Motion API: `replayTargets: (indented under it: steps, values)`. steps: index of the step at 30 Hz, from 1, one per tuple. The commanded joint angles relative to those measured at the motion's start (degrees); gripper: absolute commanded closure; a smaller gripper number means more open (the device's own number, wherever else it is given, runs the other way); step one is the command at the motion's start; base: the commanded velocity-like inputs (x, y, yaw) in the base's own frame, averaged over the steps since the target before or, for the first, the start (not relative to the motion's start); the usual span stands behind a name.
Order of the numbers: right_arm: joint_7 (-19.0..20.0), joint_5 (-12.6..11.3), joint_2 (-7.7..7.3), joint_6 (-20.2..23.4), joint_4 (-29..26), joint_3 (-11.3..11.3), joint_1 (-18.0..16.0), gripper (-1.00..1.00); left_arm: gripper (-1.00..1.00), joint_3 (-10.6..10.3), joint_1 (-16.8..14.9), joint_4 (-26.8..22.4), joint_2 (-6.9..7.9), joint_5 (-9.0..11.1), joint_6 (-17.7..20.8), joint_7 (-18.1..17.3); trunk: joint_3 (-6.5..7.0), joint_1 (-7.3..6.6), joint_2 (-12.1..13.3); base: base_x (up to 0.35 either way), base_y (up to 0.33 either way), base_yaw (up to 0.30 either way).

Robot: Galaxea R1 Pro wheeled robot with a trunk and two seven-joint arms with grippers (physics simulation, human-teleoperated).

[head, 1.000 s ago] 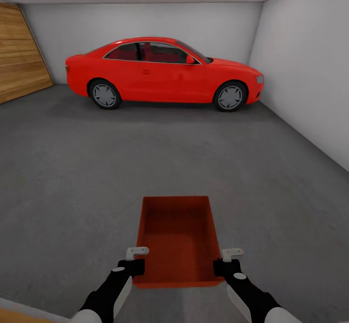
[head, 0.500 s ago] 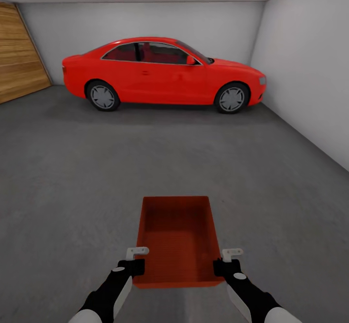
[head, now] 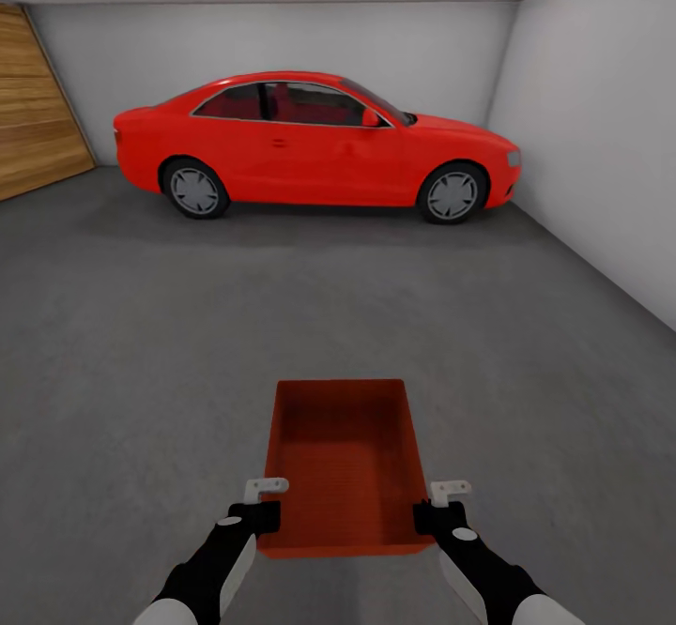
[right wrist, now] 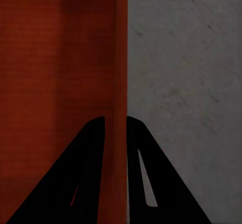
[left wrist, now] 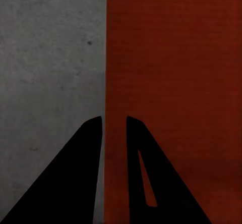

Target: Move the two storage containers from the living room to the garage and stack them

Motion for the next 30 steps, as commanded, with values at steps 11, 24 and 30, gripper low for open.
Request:
replayTargets:
  steps: [11,24,30]
  values:
    - [-0.39,-1.07,-1.48,-0.05,2.0,-0.97,-0.07,1.0,1.0,0.13,-0.01,-0.3,0.04,-0.53,-0.63,0.45,-0.06,0.04,-0.04,0.335,0.0,0.0]
    - [-0.39,-1.07,-1.48,-0.05,2.0,-0.97,-0.07,1.0,1.0,0.13,-0.01,-0.3,0.04,-0.52,-0.63,0.46,-0.06,0.04,-0.04,0.335,0.0,0.0]
    - [-0.39,-1.07,-1.48,-0.05,2.0,-0.97,-0.07,1.0,1.0,0.13,-0.01,-0.3,0.04,-0.52,-0.63,0.48,-0.06,0.04,-0.04,0.335,0.0,0.0]
